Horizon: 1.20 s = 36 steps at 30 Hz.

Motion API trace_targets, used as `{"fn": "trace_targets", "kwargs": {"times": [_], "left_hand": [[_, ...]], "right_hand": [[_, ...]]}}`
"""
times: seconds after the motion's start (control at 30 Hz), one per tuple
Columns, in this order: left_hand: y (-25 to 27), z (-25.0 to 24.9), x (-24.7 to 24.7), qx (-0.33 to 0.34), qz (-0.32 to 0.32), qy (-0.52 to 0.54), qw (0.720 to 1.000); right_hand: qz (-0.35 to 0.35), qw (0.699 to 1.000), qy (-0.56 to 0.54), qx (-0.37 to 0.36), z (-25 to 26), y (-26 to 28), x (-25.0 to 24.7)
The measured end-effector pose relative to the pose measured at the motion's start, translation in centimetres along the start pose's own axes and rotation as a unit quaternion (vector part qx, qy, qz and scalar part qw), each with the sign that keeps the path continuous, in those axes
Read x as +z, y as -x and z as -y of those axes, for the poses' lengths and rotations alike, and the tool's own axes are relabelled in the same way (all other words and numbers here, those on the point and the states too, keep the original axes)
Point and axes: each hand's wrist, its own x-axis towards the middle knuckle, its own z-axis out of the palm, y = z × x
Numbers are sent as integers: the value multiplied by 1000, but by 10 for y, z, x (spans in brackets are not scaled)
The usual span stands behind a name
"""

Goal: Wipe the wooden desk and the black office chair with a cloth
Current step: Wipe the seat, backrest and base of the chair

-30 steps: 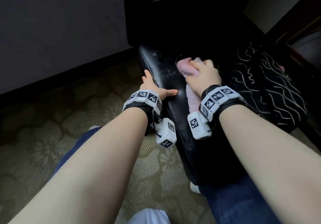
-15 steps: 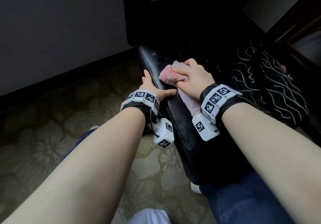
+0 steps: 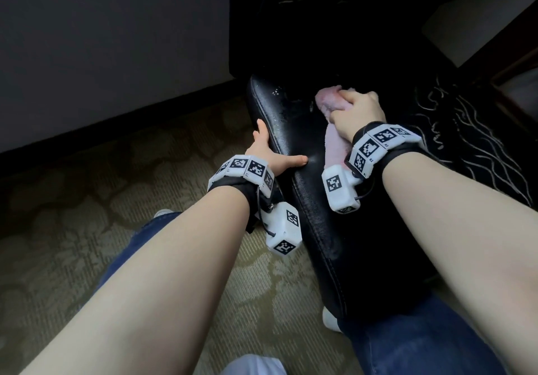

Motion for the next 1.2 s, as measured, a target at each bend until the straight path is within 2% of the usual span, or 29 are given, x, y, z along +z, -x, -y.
{"fn": "trace_targets", "kwargs": {"times": [0.17,0.27,0.33,0.4,0.53,0.63,0.77,0.87,1.03,1.2], "left_hand": [[-1,-5,-12,-15,39,7,999],[0,-5,-16,-19,34,-27,999],[2,-3,-16,-25,28,-37,999],[1,-2,-15,-17,33,-33,999],[1,-3,-15,-13,87,-26,996],[1,0,-14,-11,70,25,997],[-4,5,-11,7,40,29,999],[-8,8,-9,-4,29,58,998],[-9,7,-16,5,58,84,995],[-11,6,-17,13,56,82,995]], "right_hand": [[59,990,19,-128,37,17,16],[82,974,47,-208,43,35,22],[91,968,40,-231,39,43,22],[102,966,30,-236,32,49,19],[130,957,48,-253,14,62,8],[110,955,84,-264,13,63,8],[81,954,113,-265,29,44,16],[68,954,129,-262,41,26,21],[36,960,146,-237,72,-6,27],[8,969,135,-206,99,-42,36]]}}
